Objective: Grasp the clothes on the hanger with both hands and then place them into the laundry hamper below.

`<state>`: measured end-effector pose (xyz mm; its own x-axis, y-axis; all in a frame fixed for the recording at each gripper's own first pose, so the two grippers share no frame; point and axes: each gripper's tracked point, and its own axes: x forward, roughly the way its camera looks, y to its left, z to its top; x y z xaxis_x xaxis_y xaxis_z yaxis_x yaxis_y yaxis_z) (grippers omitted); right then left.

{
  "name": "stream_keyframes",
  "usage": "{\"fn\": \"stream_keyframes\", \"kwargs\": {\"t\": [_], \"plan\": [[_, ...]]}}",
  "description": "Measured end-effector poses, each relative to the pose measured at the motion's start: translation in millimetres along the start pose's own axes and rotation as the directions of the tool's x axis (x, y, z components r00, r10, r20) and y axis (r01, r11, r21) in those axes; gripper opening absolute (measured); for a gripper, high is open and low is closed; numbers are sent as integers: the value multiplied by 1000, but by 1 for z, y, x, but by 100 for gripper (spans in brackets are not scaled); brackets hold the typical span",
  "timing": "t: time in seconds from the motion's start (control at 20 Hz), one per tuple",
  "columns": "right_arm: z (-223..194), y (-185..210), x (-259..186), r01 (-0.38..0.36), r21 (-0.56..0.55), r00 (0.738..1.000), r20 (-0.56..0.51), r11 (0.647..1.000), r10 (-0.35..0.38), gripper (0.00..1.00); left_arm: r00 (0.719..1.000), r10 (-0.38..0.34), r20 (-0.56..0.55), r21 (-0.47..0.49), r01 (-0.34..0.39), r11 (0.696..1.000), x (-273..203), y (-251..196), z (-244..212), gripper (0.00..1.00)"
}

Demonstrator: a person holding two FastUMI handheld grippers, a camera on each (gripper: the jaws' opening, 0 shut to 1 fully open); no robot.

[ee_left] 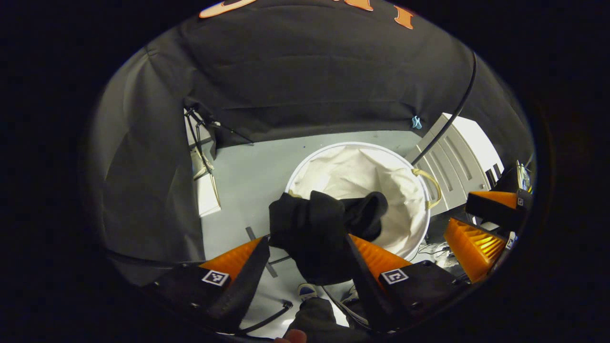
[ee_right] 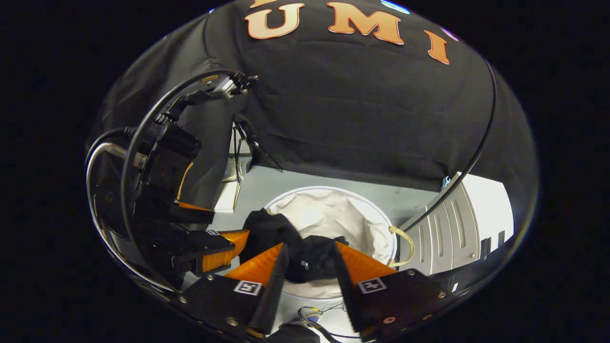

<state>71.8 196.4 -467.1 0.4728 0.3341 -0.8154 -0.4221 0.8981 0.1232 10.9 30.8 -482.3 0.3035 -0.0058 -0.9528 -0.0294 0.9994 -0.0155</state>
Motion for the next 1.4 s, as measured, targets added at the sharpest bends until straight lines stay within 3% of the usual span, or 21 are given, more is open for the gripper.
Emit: {"fn": "stream_keyframes", "kwargs": {"t": [0.05,0.25,0.65,0.9,1.15,1.4], "plan": [[-5,-1,1,1,18,1000,-13,1000,-1,75,1000,1,-5,-11,-1,1000,-1,2,-3,100],[-28,-13,1,30,81,997,-70,996,-25,90,1000,12,3,-37,-11,999,-7,7,-9,100],[-19,-44,-29,86,155,996,-36,984,-81,93,995,14,102,-54,-8,999,-38,6,10,100],[31,-72,-83,133,129,979,138,983,-150,92,973,21,230,-30,-15,999,-84,2,42,100],[76,-79,-158,169,145,949,243,975,-201,93,924,19,382,-48,0,999,-149,-6,82,100],[133,-84,-231,180,164,905,358,970,-229,92,832,41,554,-42,-22,999,-226,-9,126,99]]}}
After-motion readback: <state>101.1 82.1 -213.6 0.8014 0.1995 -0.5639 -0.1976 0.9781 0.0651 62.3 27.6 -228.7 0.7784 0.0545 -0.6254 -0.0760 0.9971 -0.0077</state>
